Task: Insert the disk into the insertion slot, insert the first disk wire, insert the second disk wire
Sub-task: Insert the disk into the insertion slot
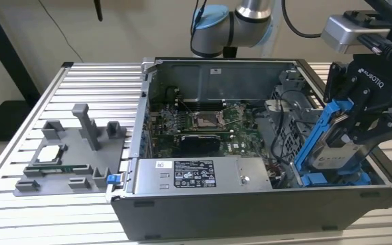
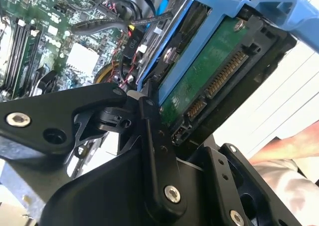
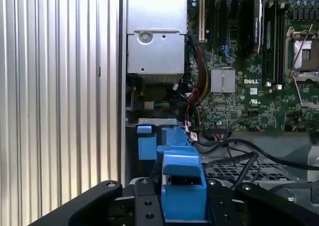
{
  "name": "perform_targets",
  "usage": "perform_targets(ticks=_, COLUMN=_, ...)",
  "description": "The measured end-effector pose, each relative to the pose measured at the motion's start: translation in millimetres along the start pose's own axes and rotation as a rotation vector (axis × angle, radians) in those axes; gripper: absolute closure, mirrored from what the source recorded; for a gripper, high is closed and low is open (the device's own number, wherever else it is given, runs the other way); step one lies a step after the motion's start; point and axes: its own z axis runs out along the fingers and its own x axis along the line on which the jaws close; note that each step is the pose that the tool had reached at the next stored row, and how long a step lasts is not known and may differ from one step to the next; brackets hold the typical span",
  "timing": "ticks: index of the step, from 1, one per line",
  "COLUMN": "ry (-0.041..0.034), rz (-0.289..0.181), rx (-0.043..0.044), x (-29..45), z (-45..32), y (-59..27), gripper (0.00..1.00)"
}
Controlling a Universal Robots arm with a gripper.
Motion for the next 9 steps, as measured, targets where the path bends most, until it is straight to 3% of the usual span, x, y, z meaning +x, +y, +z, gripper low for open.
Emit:
perform_targets(ticks=5, ry=0.0, rz=0.0, rx=-0.0002, x=0.0, z=8.3, y=-0.5, gripper=1.0)
perform_targets(ticks=9, ry=0.0002, rz=0.0, rx=-0.0003, x=0.0, z=9.1, y=-0.6, gripper=1.0)
